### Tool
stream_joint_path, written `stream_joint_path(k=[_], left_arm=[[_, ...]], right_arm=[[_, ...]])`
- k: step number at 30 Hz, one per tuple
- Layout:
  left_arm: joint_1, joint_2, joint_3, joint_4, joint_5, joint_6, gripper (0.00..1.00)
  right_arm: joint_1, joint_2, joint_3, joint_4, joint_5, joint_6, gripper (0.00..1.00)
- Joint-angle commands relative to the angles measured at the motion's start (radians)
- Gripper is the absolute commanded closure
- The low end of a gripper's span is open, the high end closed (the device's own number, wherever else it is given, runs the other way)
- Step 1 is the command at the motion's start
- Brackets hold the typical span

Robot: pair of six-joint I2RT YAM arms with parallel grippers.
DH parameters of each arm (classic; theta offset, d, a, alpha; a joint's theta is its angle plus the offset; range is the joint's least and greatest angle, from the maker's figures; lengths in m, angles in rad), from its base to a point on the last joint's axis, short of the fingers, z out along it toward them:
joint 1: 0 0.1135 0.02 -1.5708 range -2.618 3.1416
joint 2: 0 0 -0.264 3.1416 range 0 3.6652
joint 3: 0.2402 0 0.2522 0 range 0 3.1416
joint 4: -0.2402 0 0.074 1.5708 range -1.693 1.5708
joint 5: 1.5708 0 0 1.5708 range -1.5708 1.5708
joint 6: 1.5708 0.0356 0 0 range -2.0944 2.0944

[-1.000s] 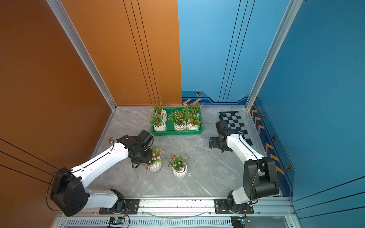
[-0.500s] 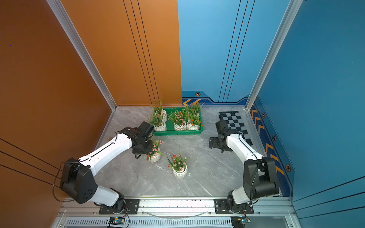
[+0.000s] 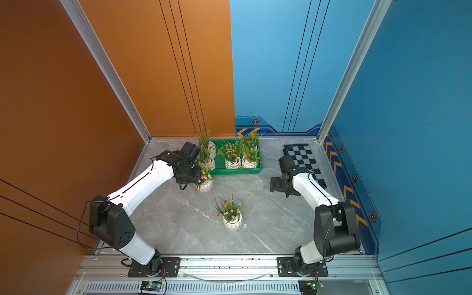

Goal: Put the potted gypsophila into the storage box
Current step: Place the baby's breath potted plant at the storage box.

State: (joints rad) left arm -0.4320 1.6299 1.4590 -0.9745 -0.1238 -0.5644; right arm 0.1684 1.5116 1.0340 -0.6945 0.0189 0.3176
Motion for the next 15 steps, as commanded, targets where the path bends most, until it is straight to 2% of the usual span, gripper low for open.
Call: stream_joint_path(k=[1,15], left_arm=[[0.02,0.012,0.065,0.0,0.021,0.022,1.0],[0.051,0.144,0.345,-0.005,0.068,0.097,1.0]], right_arm=[[-0.009,0.012,0.023,0.006,-0.017,-0.007,0.0],[-0.011,0.033,0.051,0.006,-0.026,-0.009,0.0]])
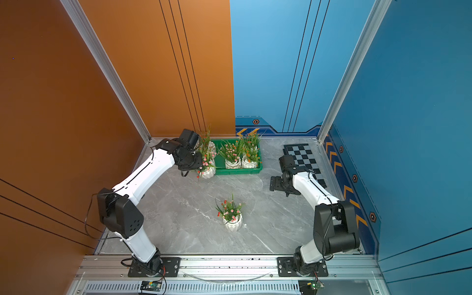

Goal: Put the potted gypsophila into the storage box
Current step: Place the baby's breath potted plant at the storage box.

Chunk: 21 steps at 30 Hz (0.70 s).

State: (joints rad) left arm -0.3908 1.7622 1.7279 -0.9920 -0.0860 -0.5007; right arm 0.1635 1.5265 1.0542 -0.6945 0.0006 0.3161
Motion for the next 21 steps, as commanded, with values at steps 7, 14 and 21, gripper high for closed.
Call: stream_joint_path(k=[7,14,21], left_arm=[[0.031,0.086,0.226,0.013,0.039,0.043,1.0],[0.047,0.195,0.408,0.015,0.047,0.044,1.0],[0.051,0.319,0.591,0.016,0.051,0.039,1.0]], right_arm=[[-0.007,0.028,0.045,0.004,-0.007,-0.009,0.0],[-0.007,0.054,0.08,0.0,-0.014,-0.009,0.0],[-0.01,0.073,0.101,-0.002,-0.014,-0.01,0.0]])
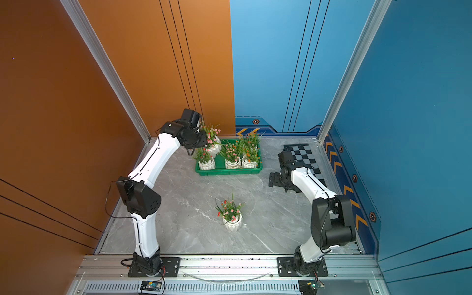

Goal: Put the potted gypsophila into the storage box
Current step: Place the baby's breath potted plant at the storage box.

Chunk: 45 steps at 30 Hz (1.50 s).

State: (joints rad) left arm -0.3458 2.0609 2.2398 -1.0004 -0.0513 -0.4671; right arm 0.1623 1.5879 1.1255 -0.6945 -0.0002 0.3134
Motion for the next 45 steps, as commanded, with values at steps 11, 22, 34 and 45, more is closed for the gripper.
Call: stream_joint_path(k=[11,22,34,45], left_arm=[[0.007,0.226,0.359,0.026,-0.007,-0.037,1.0],[0.013,0.321,0.441,0.075,-0.046,-0.037,1.0],[0.007,0.359,0.439,0.156,-0.047,-0.059,1.0],[-0.021,0.411,0.43,0.16,-0.018,-0.07,1.0]], right_arm=[[-0.009,0.051,0.058,0.0,-0.02,-0.008,0.0],[-0.015,0.096,0.066,0.014,-0.037,-0.012,0.0],[-0.023,0.124,0.06,0.027,-0.049,-0.016,0.0],[-0.035,0.133,0.059,0.03,-0.057,-0.023,0.0]])
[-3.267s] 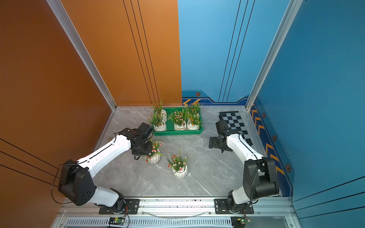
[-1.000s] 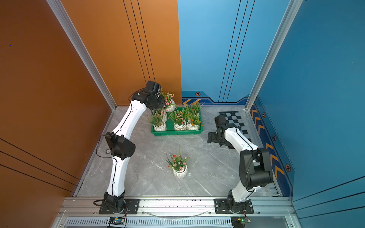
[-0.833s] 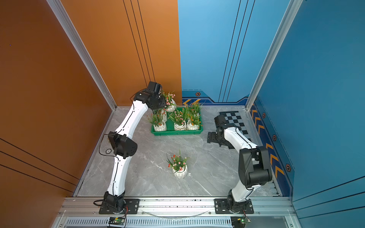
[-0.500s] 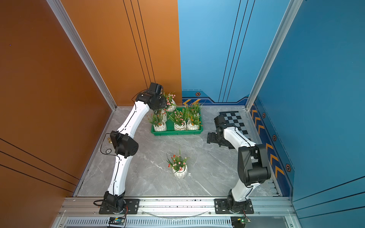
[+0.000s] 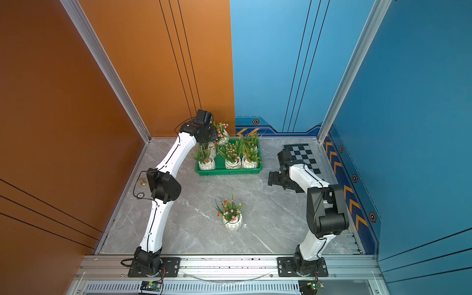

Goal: Put the potted gypsophila into the storage box
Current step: Place the baby's breath potted plant at the storage box.

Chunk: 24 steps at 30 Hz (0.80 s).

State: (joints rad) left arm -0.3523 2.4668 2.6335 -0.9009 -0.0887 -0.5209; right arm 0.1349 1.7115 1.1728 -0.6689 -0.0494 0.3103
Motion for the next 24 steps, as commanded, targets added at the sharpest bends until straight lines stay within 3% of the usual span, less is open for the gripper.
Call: stream_joint_path(k=[1,24], left_arm=[[-0.019,0.006,0.031,0.06,0.023,-0.018,1.0],[-0.044,0.086,0.014,0.071,0.084,-0.034,1.0]], right_arm=[[-0.009,0.012,0.011,0.005,-0.009,-0.02,0.0],[-0.015,0.03,0.008,0.011,-0.02,-0.026,0.0]])
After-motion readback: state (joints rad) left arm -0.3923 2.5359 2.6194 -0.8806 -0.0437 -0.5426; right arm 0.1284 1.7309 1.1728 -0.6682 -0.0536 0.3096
